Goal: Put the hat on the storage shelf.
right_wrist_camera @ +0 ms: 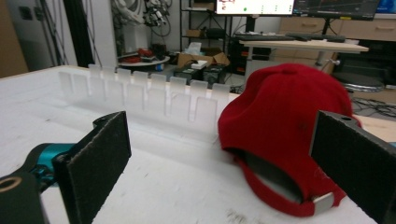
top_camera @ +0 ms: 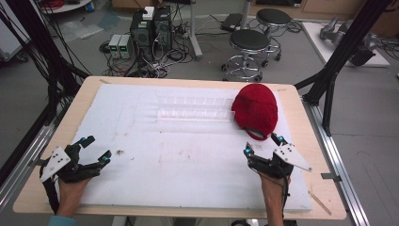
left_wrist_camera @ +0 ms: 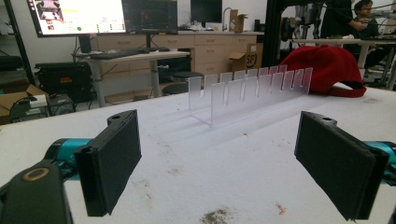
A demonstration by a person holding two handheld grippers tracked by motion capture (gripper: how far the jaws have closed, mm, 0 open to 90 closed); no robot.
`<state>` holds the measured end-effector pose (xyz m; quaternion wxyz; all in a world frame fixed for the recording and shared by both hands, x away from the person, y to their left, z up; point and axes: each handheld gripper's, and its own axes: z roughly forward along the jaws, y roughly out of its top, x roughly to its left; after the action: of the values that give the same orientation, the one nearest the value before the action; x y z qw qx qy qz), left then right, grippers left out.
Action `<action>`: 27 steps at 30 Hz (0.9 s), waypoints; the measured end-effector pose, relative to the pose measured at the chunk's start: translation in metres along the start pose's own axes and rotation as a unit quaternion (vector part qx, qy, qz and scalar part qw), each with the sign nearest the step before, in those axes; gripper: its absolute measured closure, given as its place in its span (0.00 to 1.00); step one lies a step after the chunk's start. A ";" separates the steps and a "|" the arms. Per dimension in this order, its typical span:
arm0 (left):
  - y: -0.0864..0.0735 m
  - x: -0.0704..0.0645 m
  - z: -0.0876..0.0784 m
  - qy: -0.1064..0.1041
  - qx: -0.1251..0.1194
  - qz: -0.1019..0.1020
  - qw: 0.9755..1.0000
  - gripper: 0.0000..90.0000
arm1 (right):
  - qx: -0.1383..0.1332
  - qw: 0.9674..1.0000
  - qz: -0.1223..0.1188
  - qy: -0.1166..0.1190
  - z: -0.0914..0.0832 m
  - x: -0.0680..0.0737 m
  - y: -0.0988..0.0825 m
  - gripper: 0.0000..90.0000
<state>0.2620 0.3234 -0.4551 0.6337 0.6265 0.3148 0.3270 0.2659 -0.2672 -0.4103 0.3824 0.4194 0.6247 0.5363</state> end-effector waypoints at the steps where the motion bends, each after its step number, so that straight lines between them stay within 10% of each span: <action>1: 0.000 0.000 0.000 0.000 0.000 0.000 1.000 0.16 | 0.004 1.000 0.002 -0.002 0.002 -0.001 0.005 0.05; 27: 0.000 -0.001 0.001 0.023 0.007 -0.003 1.000 0.16 | 0.141 0.988 -0.004 -0.068 0.089 -0.053 0.061 0.05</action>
<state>0.2621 0.3219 -0.4546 0.6232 0.6219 0.3333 0.3372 0.3743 -0.2816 -0.3597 0.3631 0.5021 0.6686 0.4111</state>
